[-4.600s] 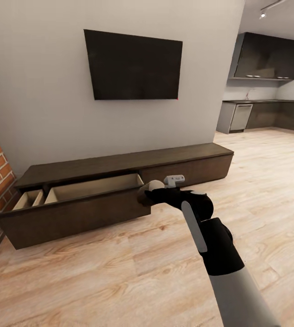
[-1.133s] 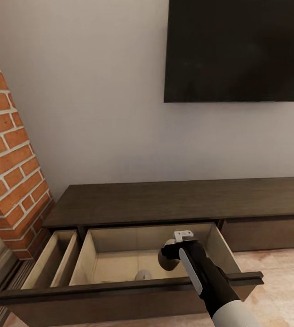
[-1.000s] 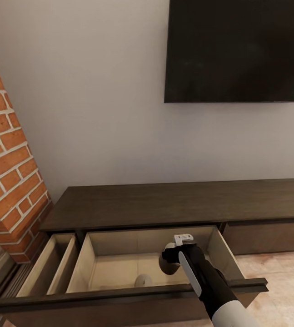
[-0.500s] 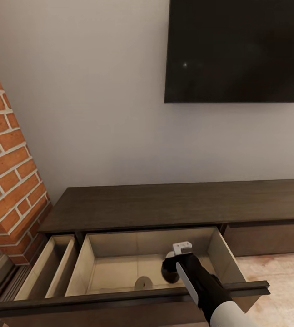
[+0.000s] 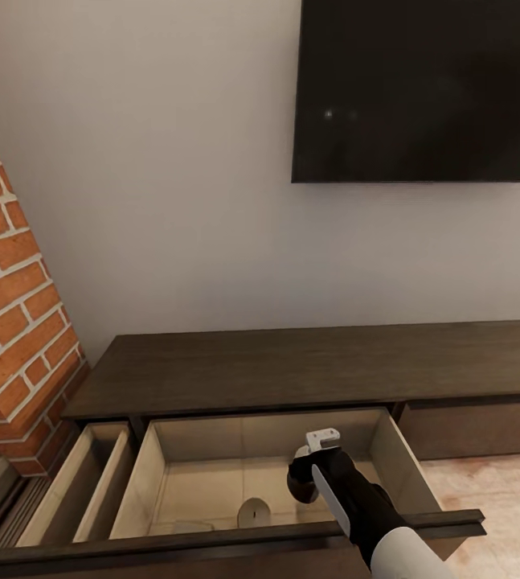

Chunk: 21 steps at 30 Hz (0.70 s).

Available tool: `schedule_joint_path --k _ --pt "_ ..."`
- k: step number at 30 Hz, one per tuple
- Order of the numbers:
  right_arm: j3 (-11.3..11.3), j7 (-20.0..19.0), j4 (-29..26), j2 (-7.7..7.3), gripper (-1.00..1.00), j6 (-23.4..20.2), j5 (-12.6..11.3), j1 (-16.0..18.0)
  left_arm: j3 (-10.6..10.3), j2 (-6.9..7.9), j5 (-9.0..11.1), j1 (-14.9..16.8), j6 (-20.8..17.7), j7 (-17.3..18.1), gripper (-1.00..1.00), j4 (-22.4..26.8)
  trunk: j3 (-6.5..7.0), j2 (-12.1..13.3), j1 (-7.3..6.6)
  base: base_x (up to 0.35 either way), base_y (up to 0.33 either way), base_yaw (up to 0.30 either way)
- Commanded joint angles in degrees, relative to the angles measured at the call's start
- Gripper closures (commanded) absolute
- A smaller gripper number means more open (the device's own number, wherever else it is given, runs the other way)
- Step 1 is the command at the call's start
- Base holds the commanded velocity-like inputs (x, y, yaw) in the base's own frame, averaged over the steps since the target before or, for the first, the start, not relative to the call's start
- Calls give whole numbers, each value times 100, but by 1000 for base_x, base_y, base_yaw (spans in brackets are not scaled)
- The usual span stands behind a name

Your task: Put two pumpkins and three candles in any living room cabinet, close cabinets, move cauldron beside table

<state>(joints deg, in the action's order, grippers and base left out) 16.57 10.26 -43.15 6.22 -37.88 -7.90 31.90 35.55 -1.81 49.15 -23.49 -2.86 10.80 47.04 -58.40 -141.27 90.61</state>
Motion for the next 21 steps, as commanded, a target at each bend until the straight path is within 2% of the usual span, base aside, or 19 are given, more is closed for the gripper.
schedule_joint_path --k 1,6,13,20,21 --pt "22 56 50 -3 100 -19 -76 49 16 0 58 1 -26 27 -100 -2 -4 -2 0 15 0 0" --pt "15 55 366 1 100 -18 -72 118 33 25 100 2 -75 47 -100 -49 -4 -2 0 6 0 0" --pt "13 55 441 2 100 -17 -71 137 40 66 134 19 -83 59 -100 -409 -4 -2 0 0 0 0" --pt "20 55 488 15 100 -15 -82 140 37 66 124 28 -43 68 -100 -472 121 279 -154 0 0 0" --pt "21 55 801 39 100 27 -82 219 39 71 117 29 -38 80 -100 -475 139 319 -176 0 0 0"
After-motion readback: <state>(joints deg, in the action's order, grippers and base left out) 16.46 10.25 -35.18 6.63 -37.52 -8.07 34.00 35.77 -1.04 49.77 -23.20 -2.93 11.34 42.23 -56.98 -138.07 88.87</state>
